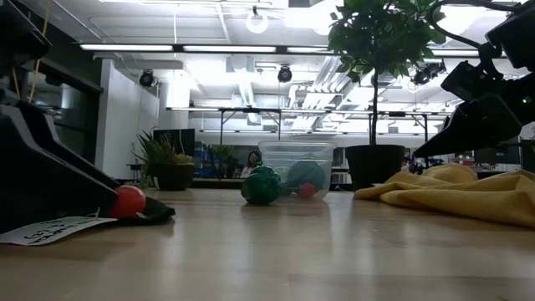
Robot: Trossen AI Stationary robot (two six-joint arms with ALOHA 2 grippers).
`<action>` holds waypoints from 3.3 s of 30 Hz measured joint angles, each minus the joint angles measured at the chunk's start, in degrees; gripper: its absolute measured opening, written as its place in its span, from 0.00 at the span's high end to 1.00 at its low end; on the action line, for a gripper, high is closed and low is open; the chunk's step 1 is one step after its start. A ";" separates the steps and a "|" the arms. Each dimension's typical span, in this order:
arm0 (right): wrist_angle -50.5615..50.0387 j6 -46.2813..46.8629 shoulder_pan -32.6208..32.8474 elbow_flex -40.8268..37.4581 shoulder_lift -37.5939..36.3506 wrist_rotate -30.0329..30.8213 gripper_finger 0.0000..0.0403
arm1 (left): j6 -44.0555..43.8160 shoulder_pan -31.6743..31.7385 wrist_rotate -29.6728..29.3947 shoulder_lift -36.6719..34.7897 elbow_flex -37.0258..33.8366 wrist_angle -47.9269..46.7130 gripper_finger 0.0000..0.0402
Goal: Pick and placing Produce into tupperware
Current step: Put the red cherry into the transparent bin
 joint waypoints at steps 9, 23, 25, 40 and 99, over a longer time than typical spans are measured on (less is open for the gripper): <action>0.00 0.00 0.00 0.00 0.00 0.00 0.72 | 1.40 1.06 2.38 0.00 0.00 0.02 0.60; 0.00 0.00 -0.01 0.00 -0.01 0.00 0.72 | 1.51 2.56 3.62 0.00 0.00 0.24 0.60; 0.00 0.00 0.00 0.00 0.00 0.00 0.72 | 1.85 2.67 3.75 -0.02 0.00 0.46 0.60; 0.00 0.00 0.00 0.00 0.00 0.00 0.72 | 9.46 4.11 5.64 -0.04 0.00 6.34 0.60; 0.00 0.00 -0.01 0.00 -0.02 0.00 0.72 | 13.84 2.80 3.98 -1.27 1.50 6.14 0.76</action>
